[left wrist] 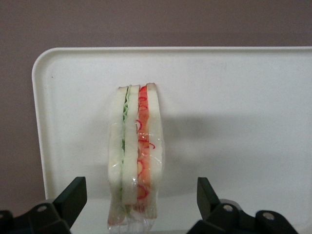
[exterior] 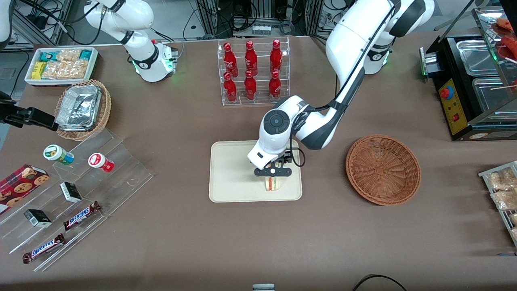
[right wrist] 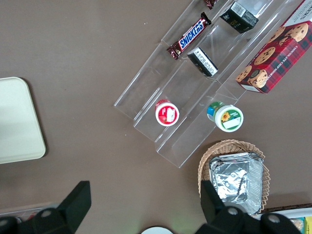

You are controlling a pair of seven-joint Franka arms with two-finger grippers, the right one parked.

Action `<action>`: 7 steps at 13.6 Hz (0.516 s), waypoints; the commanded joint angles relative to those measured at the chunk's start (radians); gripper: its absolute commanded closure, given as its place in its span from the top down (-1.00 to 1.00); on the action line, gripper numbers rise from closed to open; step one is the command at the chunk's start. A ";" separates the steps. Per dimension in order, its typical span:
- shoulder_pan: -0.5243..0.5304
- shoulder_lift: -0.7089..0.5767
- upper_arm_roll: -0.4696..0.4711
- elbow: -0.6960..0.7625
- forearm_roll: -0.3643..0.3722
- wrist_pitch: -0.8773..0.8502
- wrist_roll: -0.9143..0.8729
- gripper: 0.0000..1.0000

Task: Place sandwich from basket to tray
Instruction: 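Lower the sandwich onto the tray and open the left gripper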

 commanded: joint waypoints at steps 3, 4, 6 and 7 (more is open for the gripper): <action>0.028 -0.096 0.015 0.021 0.002 -0.148 -0.013 1.00; 0.049 -0.118 0.015 0.020 0.002 -0.182 0.000 1.00; 0.124 -0.162 0.010 0.012 -0.003 -0.237 0.052 1.00; 0.153 -0.184 0.010 0.010 -0.013 -0.268 0.092 1.00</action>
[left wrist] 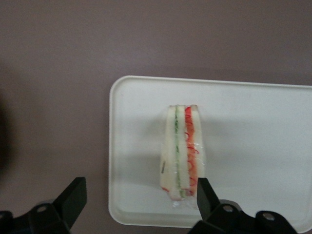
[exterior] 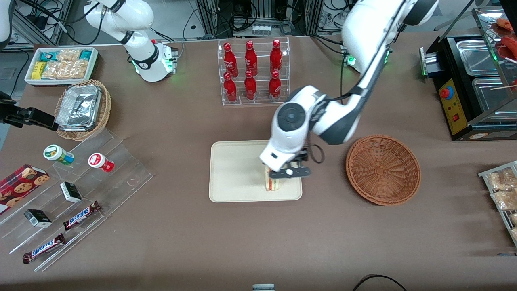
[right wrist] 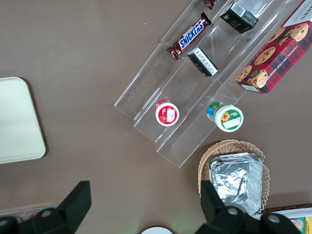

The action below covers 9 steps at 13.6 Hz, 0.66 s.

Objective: Place sandwich from basket to tray

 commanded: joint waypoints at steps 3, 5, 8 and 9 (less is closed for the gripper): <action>0.166 -0.105 -0.009 -0.026 -0.056 -0.136 0.195 1.00; 0.236 -0.139 -0.009 -0.035 -0.072 -0.186 0.269 1.00; 0.330 -0.240 -0.006 -0.158 -0.074 -0.175 0.393 1.00; 0.370 -0.269 -0.007 -0.189 -0.074 -0.174 0.430 1.00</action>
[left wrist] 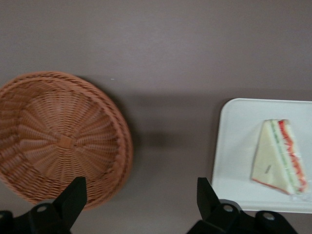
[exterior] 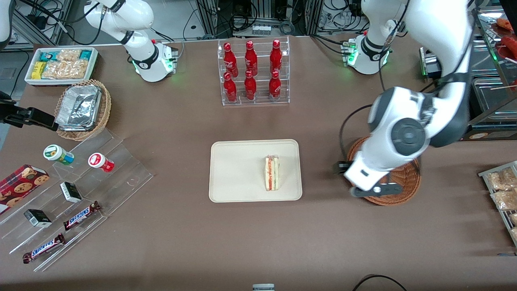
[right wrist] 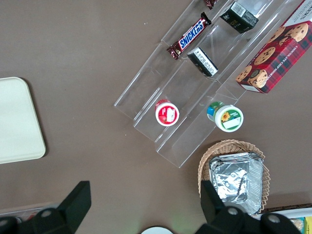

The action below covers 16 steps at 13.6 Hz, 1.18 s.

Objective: Place sandwich from basket to tray

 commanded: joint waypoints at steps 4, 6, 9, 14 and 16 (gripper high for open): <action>0.146 -0.252 -0.008 -0.228 -0.015 -0.034 0.155 1.00; 0.192 -0.321 -0.013 -0.236 -0.020 -0.103 0.175 1.00; 0.211 -0.434 -0.008 -0.229 -0.046 -0.267 0.230 1.00; 0.246 -0.497 -0.004 -0.166 -0.052 -0.342 0.365 1.00; 0.259 -0.496 0.022 -0.135 -0.054 -0.371 0.385 1.00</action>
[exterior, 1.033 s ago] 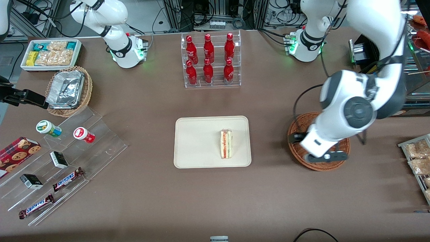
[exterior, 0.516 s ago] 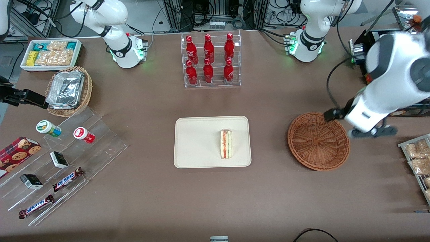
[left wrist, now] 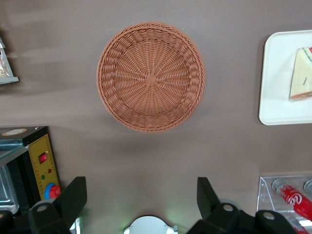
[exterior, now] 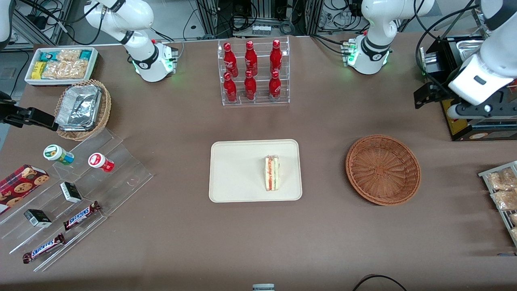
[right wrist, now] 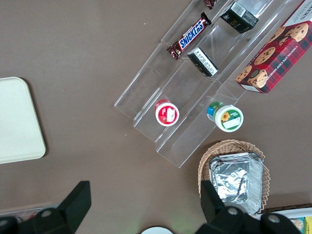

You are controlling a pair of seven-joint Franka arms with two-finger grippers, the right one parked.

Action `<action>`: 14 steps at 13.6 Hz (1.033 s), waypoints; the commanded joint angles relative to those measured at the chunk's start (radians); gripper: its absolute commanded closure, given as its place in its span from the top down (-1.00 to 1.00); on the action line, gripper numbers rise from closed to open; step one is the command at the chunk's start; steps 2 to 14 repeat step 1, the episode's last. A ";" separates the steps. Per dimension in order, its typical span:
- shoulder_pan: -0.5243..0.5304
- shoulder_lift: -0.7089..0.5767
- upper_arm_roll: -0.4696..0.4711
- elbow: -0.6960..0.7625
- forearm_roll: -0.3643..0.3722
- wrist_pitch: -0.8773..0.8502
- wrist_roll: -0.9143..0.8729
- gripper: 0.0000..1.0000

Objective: Place sandwich from basket to tray

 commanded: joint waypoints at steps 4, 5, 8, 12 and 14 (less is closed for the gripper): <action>0.023 -0.004 0.017 0.041 -0.018 -0.037 0.048 1.00; 0.023 -0.004 0.017 0.041 -0.018 -0.037 0.048 1.00; 0.023 -0.004 0.017 0.041 -0.018 -0.037 0.048 1.00; 0.023 -0.004 0.017 0.041 -0.018 -0.037 0.048 1.00; 0.023 -0.004 0.017 0.041 -0.018 -0.037 0.048 1.00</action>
